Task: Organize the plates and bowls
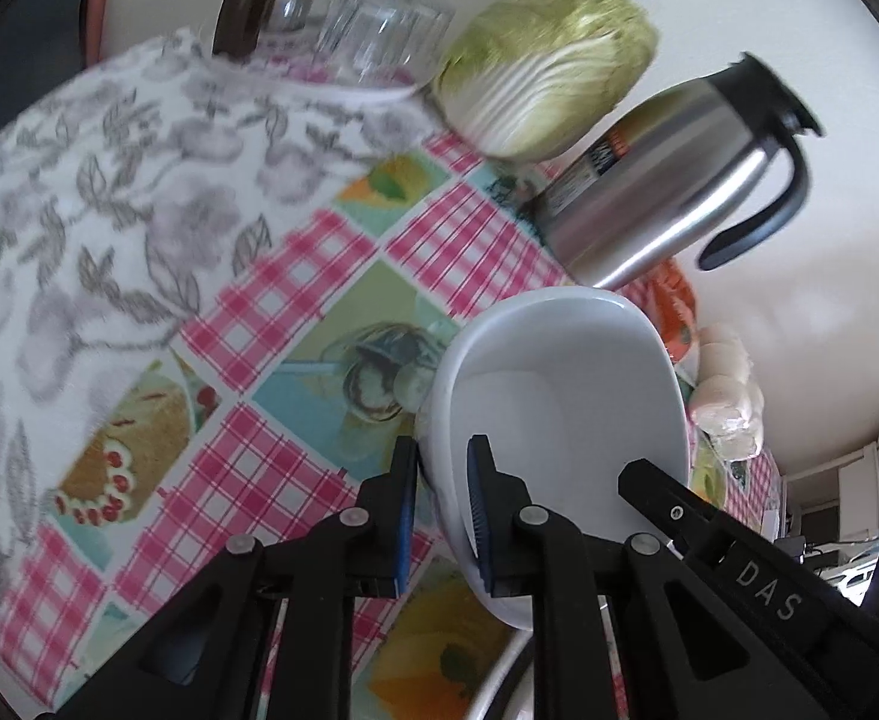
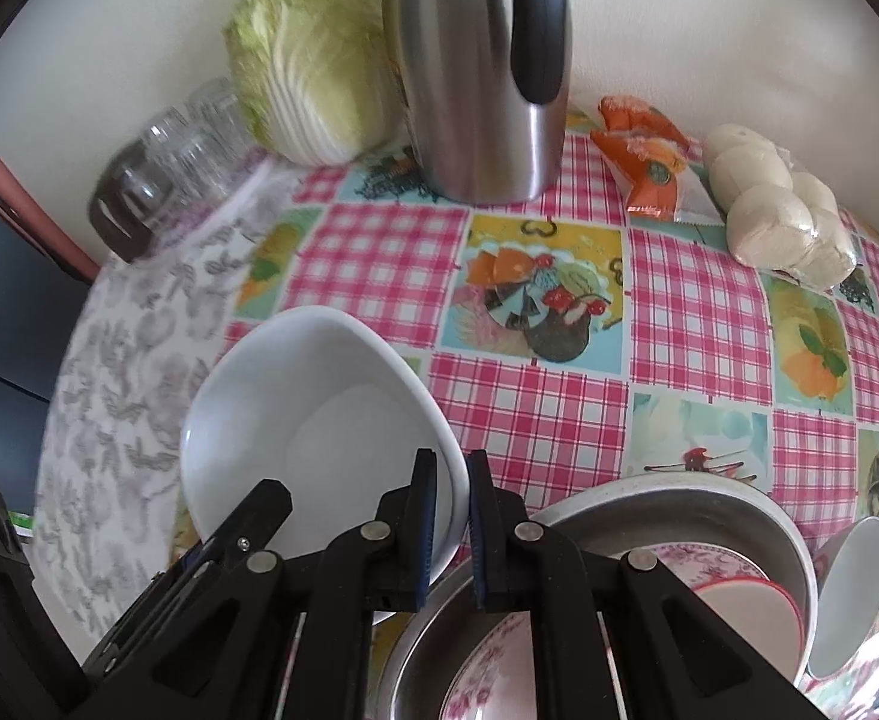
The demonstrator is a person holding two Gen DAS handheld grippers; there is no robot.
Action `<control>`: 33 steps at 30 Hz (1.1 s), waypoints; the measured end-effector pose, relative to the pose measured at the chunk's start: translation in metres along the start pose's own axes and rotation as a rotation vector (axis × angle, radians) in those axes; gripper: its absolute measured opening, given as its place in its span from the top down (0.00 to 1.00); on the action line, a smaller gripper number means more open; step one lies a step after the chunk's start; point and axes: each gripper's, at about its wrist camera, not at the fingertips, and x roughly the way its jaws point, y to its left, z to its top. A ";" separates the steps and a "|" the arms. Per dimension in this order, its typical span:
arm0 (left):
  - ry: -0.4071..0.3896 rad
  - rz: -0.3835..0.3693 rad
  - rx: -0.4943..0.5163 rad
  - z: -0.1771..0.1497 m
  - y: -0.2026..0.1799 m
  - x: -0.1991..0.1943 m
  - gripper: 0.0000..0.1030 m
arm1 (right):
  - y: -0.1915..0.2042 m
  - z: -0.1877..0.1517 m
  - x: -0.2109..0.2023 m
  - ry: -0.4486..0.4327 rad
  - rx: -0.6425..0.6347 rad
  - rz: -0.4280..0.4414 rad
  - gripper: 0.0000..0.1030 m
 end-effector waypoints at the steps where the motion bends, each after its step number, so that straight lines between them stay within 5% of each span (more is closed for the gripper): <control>1: -0.008 0.000 0.010 -0.001 -0.002 -0.005 0.83 | -0.001 0.000 -0.006 -0.010 0.004 0.011 0.89; 17: -0.132 -0.036 0.205 -0.035 -0.061 -0.071 0.83 | -0.044 -0.029 -0.093 -0.167 0.077 0.103 0.86; 33: -0.121 -0.044 0.466 -0.092 -0.144 -0.080 0.82 | -0.135 -0.082 -0.137 -0.278 0.279 0.145 0.86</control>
